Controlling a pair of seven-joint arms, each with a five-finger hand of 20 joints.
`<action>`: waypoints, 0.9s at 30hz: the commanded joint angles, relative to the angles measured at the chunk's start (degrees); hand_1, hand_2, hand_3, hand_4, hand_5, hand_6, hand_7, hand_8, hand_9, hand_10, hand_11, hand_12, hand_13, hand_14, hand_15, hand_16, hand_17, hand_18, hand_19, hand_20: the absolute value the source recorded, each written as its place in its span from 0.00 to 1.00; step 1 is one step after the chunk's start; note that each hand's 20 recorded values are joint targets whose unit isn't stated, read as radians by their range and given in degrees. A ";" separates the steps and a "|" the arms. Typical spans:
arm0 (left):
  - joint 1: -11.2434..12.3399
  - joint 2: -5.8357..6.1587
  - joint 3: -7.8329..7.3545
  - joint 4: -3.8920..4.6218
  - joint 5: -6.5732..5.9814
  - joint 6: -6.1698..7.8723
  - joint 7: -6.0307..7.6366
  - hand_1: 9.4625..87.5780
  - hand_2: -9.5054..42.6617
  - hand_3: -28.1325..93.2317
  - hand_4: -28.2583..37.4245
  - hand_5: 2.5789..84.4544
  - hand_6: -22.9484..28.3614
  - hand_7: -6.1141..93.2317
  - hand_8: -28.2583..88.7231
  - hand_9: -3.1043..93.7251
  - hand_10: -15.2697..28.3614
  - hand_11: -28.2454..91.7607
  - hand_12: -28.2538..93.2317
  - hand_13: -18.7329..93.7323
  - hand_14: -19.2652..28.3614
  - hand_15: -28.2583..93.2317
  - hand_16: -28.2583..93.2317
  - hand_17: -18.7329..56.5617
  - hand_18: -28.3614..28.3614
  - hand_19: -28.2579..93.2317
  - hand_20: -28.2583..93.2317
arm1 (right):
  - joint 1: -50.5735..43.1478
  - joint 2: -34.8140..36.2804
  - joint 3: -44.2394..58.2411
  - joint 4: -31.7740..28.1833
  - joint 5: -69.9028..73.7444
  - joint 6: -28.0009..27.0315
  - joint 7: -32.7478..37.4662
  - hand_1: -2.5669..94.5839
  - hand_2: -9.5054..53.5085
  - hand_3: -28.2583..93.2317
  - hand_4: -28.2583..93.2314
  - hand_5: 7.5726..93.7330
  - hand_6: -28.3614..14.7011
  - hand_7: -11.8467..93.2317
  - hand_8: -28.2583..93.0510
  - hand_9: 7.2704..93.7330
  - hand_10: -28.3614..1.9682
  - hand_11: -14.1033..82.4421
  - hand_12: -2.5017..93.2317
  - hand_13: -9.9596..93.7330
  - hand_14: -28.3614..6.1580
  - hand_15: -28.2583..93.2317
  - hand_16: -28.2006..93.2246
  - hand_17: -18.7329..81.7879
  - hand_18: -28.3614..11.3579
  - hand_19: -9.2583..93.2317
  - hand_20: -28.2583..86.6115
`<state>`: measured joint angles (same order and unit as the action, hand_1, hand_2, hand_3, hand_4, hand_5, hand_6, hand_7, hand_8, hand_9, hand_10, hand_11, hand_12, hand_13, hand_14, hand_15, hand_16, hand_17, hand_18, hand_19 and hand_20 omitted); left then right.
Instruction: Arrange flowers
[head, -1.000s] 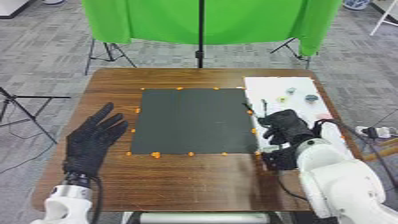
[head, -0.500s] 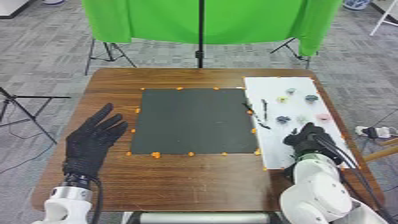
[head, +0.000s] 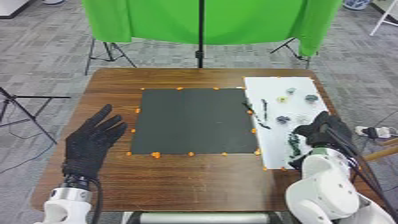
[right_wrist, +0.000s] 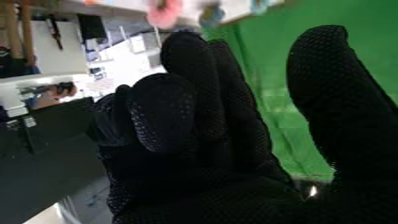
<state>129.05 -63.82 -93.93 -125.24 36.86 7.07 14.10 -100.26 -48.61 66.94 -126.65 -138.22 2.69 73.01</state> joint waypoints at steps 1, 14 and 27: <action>1.17 0.25 0.16 0.02 -0.53 0.57 0.79 0.17 0.29 0.90 0.04 0.45 0.63 0.17 0.16 0.41 0.81 0.43 0.32 0.40 0.99 0.65 0.16 0.12 0.95 0.67 0.32 | -2.08 -0.21 0.71 1.99 2.25 -2.22 0.07 0.41 0.02 0.85 0.04 0.65 0.46 0.25 0.14 0.69 0.21 0.71 0.22 0.76 0.37 0.90 0.34 0.61 0.05 1.00 0.67; 1.01 0.10 0.17 -0.23 -0.60 0.84 0.26 0.17 0.29 0.90 0.04 0.45 0.63 0.17 0.16 0.41 0.81 0.43 0.32 0.40 0.99 0.65 0.16 0.12 0.95 0.67 0.32 | 3.22 -1.13 -7.07 9.02 2.86 -6.92 -0.39 0.42 0.01 0.84 0.04 0.67 0.50 0.27 0.14 0.70 0.23 0.71 0.23 0.76 0.38 0.89 0.34 0.60 0.05 1.00 0.65; 1.53 -0.06 -0.55 -0.93 -0.50 1.41 -0.12 0.18 0.29 0.91 0.06 0.45 0.63 0.17 0.16 0.41 0.81 0.43 0.32 0.41 0.99 0.65 0.16 0.12 0.95 0.67 0.32 | 6.30 -1.52 -14.61 14.61 1.58 -6.27 -1.73 0.61 0.00 0.78 0.00 0.92 0.60 0.33 0.29 0.92 0.50 0.65 0.24 0.88 0.55 0.84 0.38 0.70 0.15 1.00 0.66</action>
<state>129.83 -63.49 -94.24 -125.74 36.53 7.80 14.53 -91.25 -49.42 55.09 -113.95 -138.67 -4.02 72.86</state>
